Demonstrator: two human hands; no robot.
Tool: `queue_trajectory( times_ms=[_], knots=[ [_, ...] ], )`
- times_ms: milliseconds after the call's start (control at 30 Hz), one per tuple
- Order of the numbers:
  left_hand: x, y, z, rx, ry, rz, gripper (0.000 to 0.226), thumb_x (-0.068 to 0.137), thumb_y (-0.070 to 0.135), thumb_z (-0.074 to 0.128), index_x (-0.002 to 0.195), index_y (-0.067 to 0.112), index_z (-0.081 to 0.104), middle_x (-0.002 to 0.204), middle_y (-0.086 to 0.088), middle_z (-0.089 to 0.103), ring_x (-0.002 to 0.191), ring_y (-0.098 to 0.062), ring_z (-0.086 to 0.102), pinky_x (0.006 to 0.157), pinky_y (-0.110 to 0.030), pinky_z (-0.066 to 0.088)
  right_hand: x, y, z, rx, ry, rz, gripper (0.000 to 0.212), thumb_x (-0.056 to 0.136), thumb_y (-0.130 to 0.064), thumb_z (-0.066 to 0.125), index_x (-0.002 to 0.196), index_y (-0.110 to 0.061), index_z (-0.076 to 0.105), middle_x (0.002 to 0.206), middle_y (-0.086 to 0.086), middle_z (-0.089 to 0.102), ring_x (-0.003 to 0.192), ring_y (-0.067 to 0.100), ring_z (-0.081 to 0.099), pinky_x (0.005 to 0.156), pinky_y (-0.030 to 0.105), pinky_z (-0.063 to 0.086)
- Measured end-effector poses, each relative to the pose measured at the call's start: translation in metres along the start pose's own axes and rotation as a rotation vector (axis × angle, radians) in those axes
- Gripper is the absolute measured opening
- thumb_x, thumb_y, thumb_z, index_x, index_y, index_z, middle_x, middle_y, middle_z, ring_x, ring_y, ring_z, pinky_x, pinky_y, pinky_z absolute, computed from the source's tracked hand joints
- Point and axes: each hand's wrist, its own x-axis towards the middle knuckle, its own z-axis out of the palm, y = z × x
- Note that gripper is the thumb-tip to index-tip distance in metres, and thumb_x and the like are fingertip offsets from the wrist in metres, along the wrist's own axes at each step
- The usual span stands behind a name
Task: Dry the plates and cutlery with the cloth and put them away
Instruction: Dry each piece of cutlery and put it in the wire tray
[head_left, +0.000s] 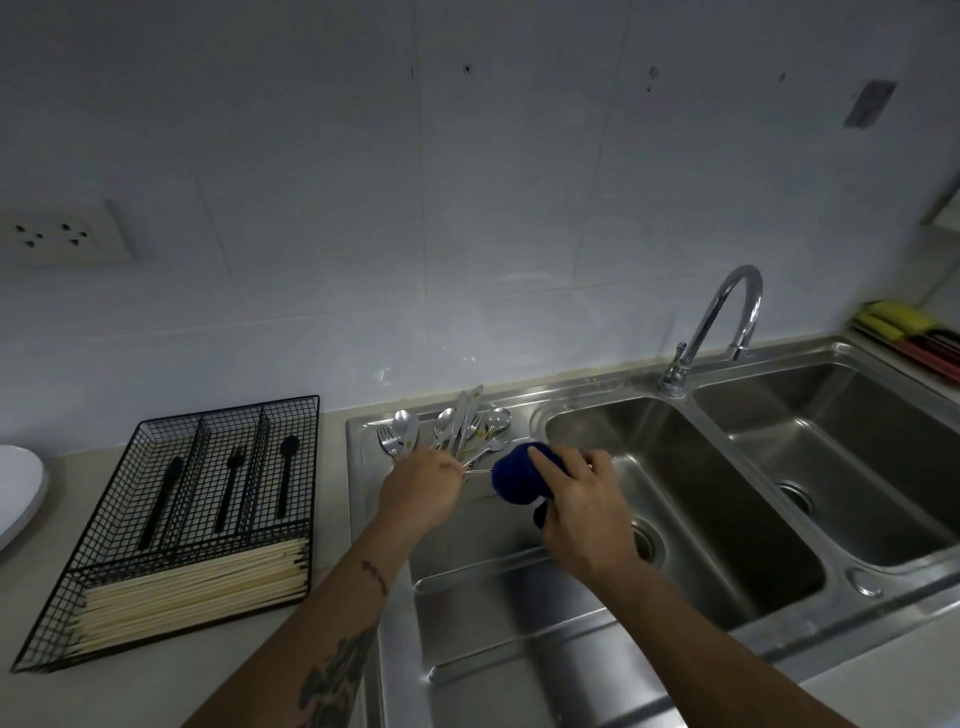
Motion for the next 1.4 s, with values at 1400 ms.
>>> queue_trajectory(
  times_ms=[1400],
  knots=[
    [0.008, 0.013, 0.009, -0.203, -0.476, -0.003, 0.019, 0.098, 0.019, 0.057, 0.083, 0.009, 0.063, 0.073, -0.006, 0.061, 0.063, -0.016, 0.056, 0.059, -0.025, 0.045, 0.01, 0.015, -0.005, 0.476, -0.001, 0.089, 0.051, 0.06, 0.009, 0.055, 0.094, -0.022, 0.076, 0.109, -0.016, 0.063, 0.101, 0.012, 0.051, 0.089, 0.016, 0.036]
  ],
)
